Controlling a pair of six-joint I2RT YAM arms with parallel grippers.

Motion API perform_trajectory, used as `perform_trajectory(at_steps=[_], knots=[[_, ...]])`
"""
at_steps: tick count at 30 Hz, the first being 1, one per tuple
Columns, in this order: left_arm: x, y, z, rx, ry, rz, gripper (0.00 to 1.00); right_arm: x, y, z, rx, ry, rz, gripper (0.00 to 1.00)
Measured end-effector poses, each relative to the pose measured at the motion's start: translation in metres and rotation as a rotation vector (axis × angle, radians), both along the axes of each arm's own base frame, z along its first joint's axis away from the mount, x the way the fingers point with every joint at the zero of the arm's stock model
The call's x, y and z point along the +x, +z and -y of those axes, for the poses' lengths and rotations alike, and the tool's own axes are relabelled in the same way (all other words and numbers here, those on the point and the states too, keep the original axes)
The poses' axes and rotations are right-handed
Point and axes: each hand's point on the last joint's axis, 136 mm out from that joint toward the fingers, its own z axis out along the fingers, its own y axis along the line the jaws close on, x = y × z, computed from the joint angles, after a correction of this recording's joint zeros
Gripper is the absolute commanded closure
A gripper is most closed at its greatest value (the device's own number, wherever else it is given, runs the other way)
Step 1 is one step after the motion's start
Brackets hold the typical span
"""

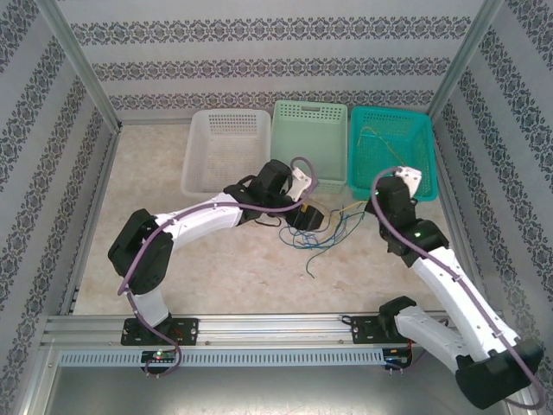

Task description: Untangle the cables

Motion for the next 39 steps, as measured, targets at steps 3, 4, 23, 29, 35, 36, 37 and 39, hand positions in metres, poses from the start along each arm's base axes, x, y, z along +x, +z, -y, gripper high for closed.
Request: perform_trajectory(at_steps=[3, 4, 23, 29, 35, 36, 37, 39], knots=[[-0.019, -0.009, 0.006, 0.028, -0.051, 0.009, 0.26, 0.002, -0.003, -0.010, 0.085, 0.019, -0.018, 1.00], [-0.024, -0.013, 0.006, 0.036, -0.060, 0.006, 0.26, 0.003, -0.002, -0.015, 0.111, 0.028, -0.020, 1.00], [-0.020, -0.071, 0.056, 0.243, -0.091, 0.029, 0.26, 0.000, 0.017, -0.028, 0.410, -0.060, 0.056, 1.00], [-0.014, -0.100, 0.063, 0.308, -0.074, -0.012, 0.41, -0.001, 0.024, -0.031, 0.493, -0.077, 0.084, 1.00], [-0.004, -0.113, 0.061, 0.364, -0.042, 0.000, 1.00, -0.004, 0.039, -0.030, 0.492, -0.066, 0.112, 1.00], [-0.003, -0.114, 0.059, 0.369, -0.038, 0.006, 1.00, -0.005, 0.045, -0.029, 0.481, -0.060, 0.121, 1.00], [-0.003, -0.115, 0.057, 0.374, -0.033, 0.008, 1.00, -0.006, 0.051, -0.028, 0.465, -0.053, 0.129, 1.00], [-0.005, -0.120, 0.048, 0.388, -0.026, 0.000, 1.00, -0.006, 0.069, -0.021, 0.424, -0.049, 0.154, 1.00]])
